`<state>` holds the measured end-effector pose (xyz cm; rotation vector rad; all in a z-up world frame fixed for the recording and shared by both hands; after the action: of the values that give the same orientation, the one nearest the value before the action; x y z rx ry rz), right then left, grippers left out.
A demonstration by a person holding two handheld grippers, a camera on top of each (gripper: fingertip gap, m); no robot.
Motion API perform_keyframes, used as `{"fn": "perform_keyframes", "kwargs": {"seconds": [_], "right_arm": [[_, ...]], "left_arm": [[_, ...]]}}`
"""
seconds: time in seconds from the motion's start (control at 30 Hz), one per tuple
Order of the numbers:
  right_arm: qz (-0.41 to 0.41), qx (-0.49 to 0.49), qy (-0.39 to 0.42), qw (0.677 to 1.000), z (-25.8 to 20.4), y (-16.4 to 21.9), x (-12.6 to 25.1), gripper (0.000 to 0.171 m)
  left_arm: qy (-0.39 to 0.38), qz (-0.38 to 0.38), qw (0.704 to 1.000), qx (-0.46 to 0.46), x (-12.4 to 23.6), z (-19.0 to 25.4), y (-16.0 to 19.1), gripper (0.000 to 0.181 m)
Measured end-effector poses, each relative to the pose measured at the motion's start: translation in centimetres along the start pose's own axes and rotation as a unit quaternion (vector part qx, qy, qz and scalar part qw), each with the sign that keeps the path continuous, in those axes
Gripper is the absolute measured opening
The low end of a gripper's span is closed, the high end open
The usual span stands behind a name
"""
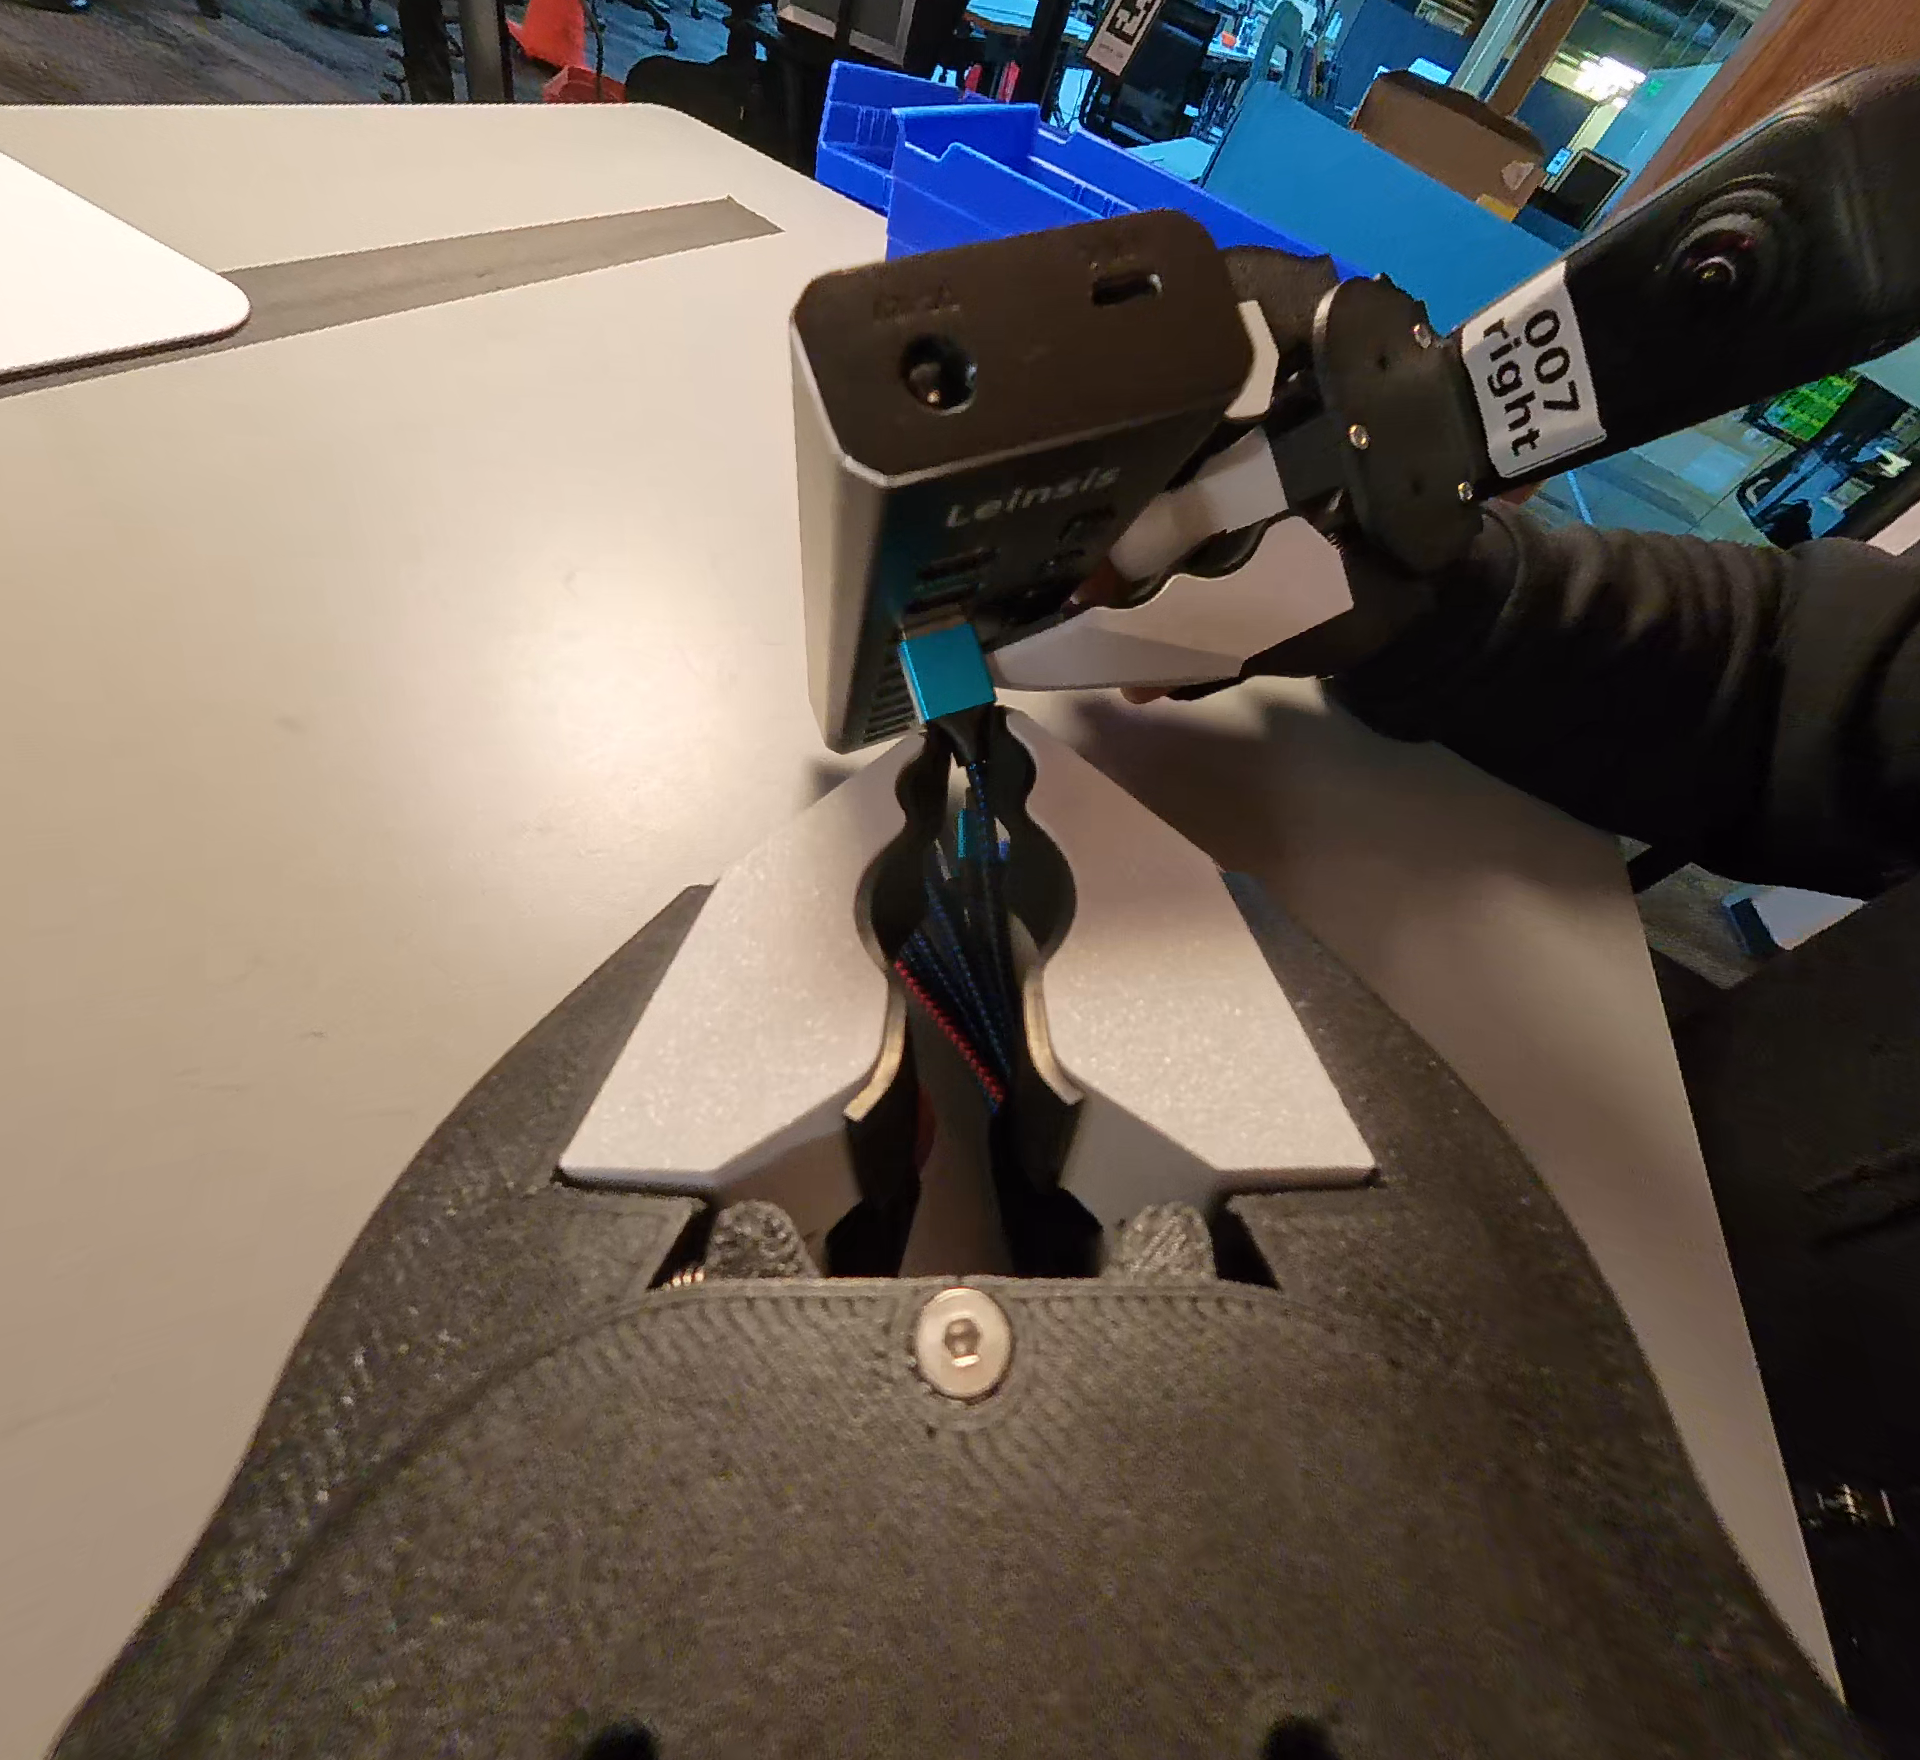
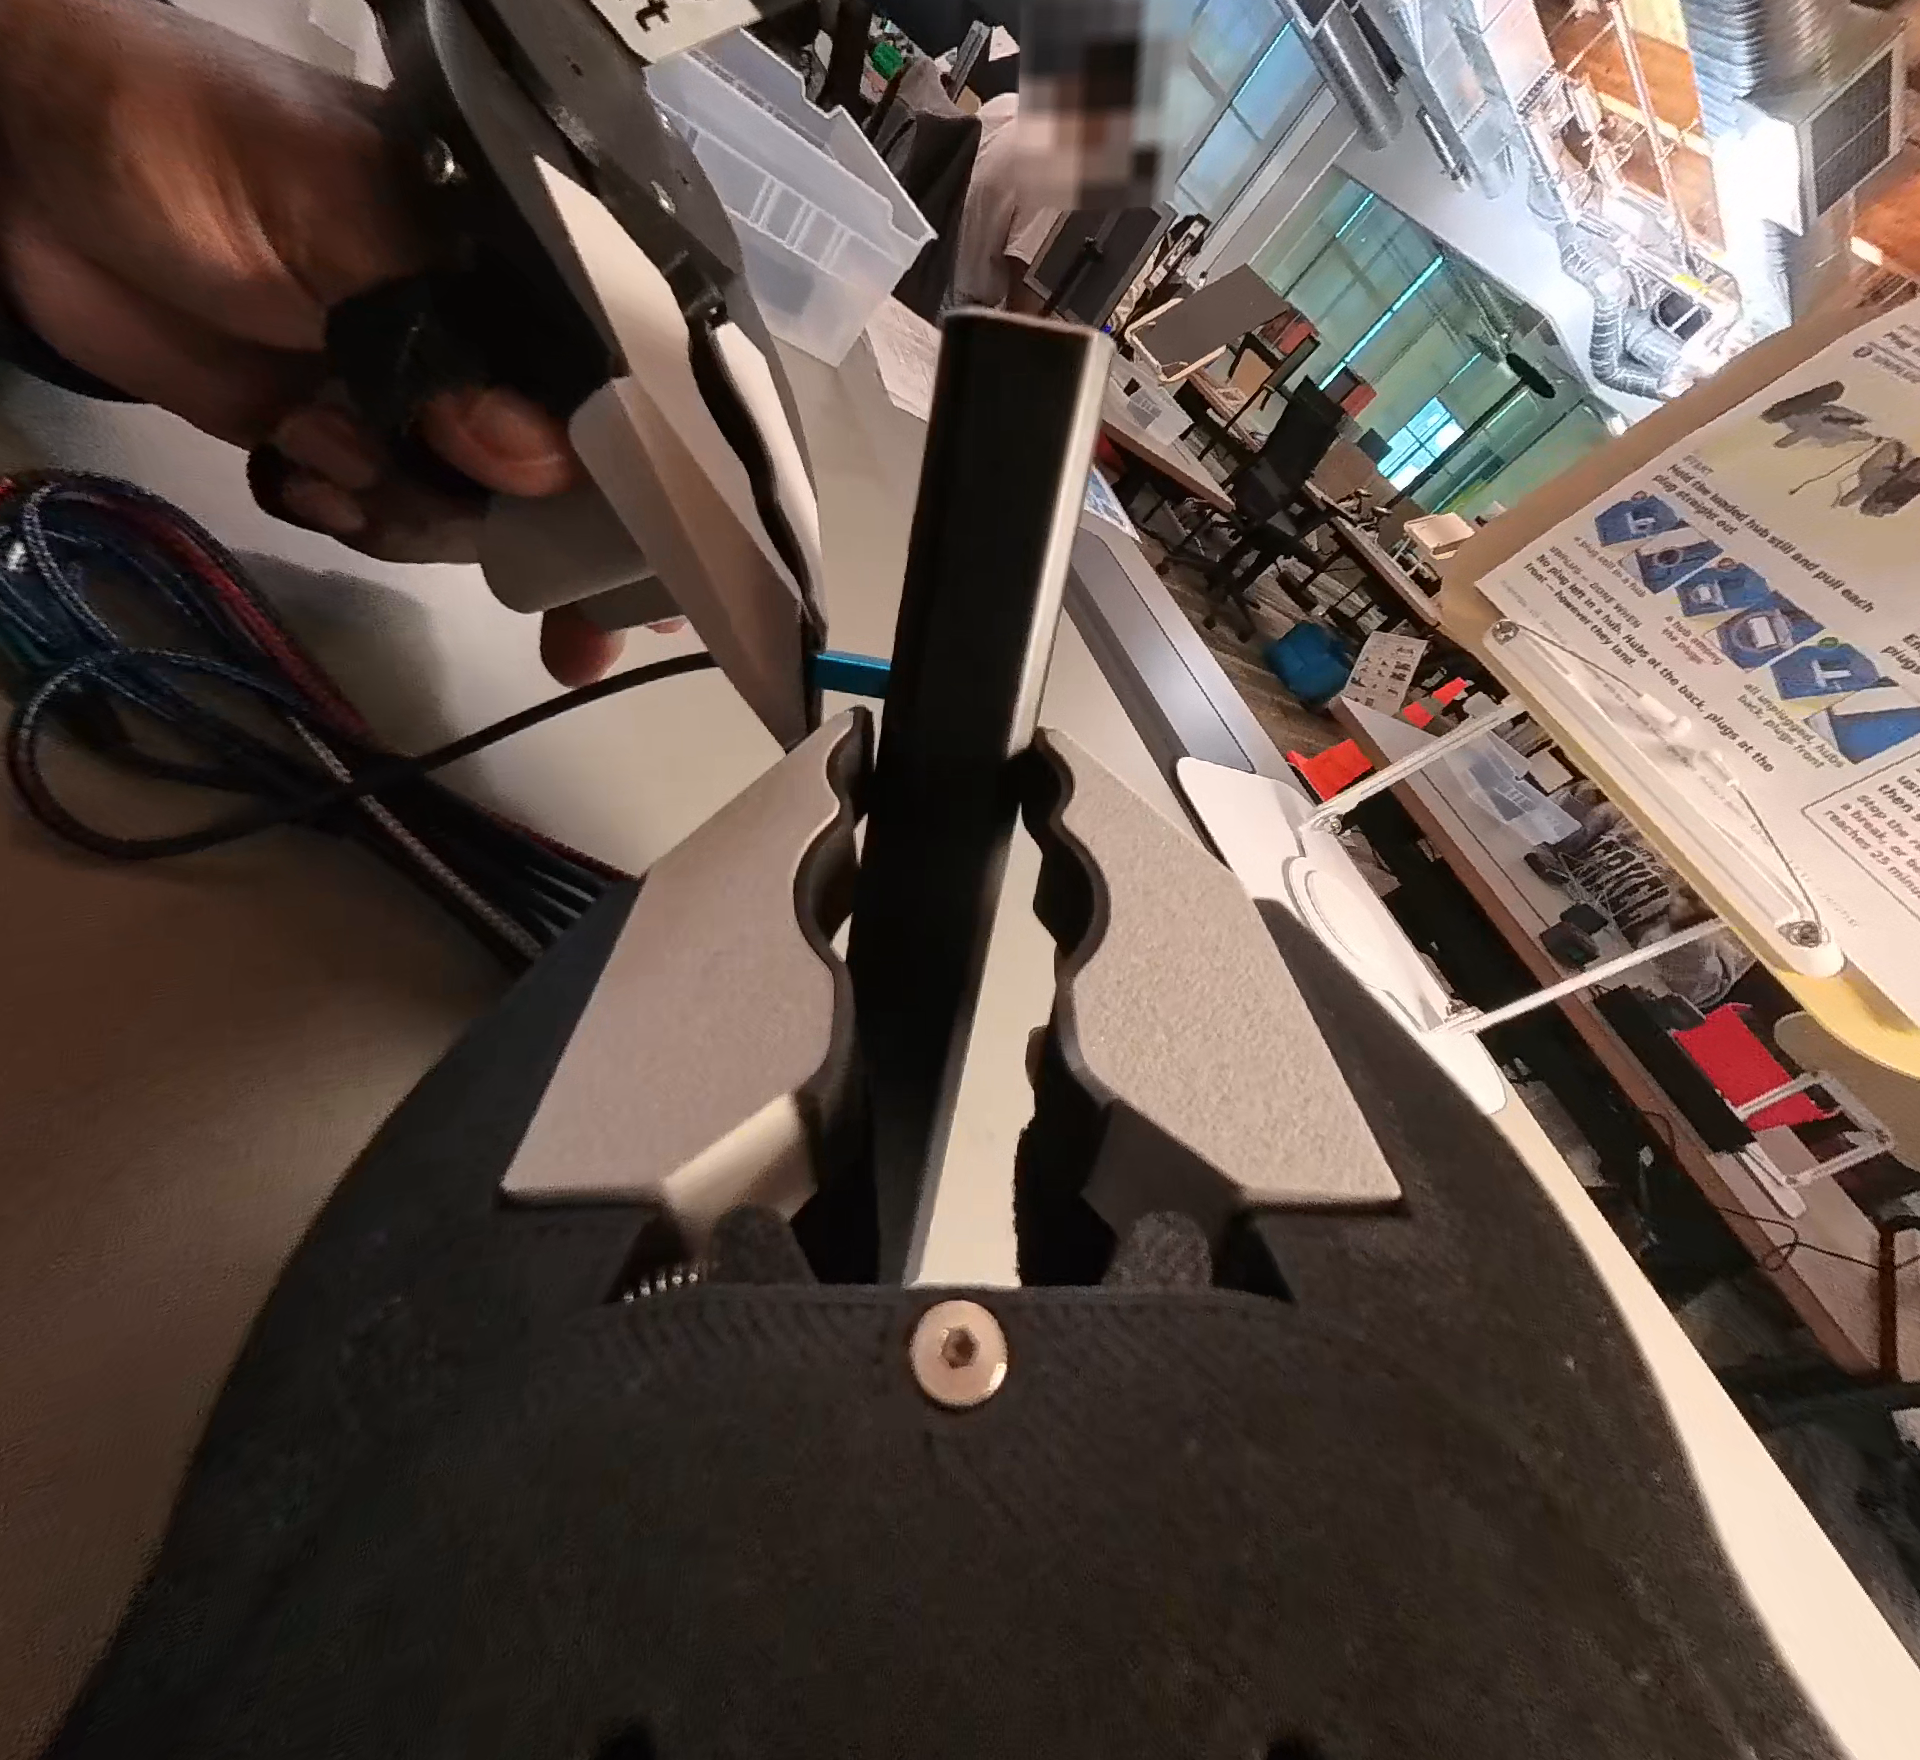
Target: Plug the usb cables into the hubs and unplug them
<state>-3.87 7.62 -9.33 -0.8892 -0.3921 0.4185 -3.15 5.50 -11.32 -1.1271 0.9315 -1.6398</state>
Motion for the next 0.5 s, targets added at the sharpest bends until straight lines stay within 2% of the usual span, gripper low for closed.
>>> {"fn": "perform_keyframes", "kwargs": {"seconds": [0.27, 0.5], "right_arm": [[0.009, -0.022, -0.002, 1.000, -0.20, 0.01, -0.13, 0.028], [-0.007, -0.002, 0.009, 1.000, -0.22, 0.50, -0.45, 0.029]], "left_arm": [[-0.005, 0.001, 1.000, -0.023, 0.17, 0.07, -0.12, 0.008], [-0.012, -0.002, 1.000, -0.018, -0.02, -0.50, 0.29, 0.008]]}}
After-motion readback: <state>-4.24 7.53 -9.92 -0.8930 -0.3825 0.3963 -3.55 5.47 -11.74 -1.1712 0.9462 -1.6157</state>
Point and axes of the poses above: each gripper's, where its closed fingertips meet, x back along the fingers, y out of its underside, z = x × y across the jaws, the point moved 1 cm from there along x, back along the fingers, and after that the axes turned 2 degrees about -y, right-handed, at the moved point
